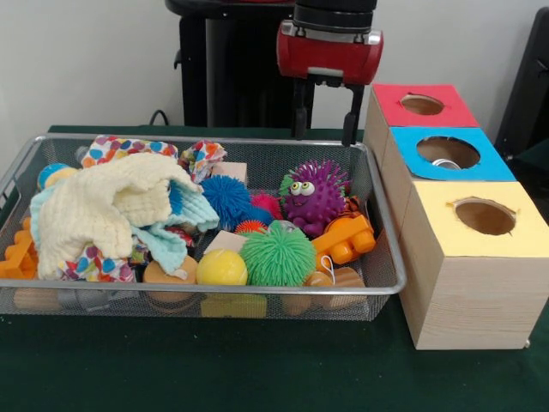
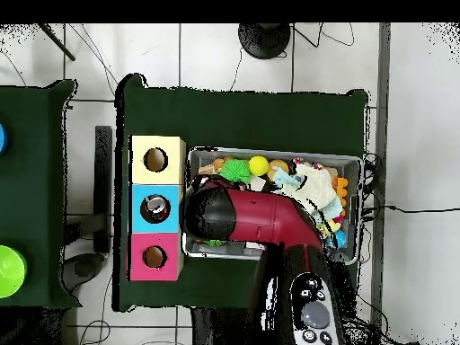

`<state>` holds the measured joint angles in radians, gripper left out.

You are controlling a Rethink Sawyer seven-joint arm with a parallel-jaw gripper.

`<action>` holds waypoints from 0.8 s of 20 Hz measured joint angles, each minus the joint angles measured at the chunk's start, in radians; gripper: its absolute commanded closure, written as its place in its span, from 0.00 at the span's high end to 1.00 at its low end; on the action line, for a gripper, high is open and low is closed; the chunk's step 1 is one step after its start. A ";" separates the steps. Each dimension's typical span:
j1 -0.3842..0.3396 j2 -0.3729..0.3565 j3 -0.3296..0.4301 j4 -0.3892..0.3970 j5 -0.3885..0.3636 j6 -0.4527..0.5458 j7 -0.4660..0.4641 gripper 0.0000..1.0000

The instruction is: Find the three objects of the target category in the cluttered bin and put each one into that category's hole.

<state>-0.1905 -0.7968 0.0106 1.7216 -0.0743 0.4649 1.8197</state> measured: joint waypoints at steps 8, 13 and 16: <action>0.011 0.003 0.000 0.000 -0.001 -0.001 0.000 1.00; 0.011 0.003 0.000 0.000 -0.001 -0.001 0.000 1.00; 0.011 0.003 0.000 0.000 -0.001 -0.001 0.000 1.00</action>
<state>-0.1796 -0.7936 0.0104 1.7220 -0.0751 0.4637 1.8197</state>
